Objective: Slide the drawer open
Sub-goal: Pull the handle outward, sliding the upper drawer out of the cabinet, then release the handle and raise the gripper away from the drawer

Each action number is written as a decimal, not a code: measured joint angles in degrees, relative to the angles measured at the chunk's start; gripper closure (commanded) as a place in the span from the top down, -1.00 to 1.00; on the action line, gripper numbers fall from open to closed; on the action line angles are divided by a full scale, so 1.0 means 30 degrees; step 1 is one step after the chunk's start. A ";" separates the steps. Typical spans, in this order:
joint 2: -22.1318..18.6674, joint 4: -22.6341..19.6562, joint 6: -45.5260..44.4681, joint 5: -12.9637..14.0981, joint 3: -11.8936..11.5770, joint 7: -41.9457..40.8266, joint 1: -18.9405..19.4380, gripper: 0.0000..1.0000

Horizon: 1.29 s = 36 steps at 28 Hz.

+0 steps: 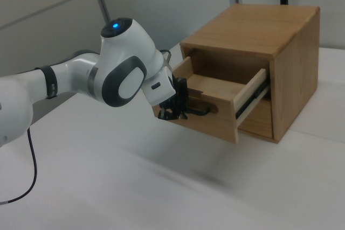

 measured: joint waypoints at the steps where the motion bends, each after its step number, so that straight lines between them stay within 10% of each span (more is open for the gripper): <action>1: -0.0056 -0.0004 -0.0216 0.0000 0.0000 -0.0001 -0.0027 -1.00; 28: -0.1840 0.1855 -0.8310 0.0276 -0.0294 -0.2172 -0.0360 -0.96; 32: -0.1959 0.2317 -0.9590 0.0278 -0.0297 -0.3246 -0.0360 -0.17; 34: -0.1994 0.2687 -1.0275 0.0280 -0.0314 -0.4174 -0.0360 0.77; 36: -0.2029 0.2946 -1.0614 0.0281 -0.0343 -0.4918 -0.0360 0.99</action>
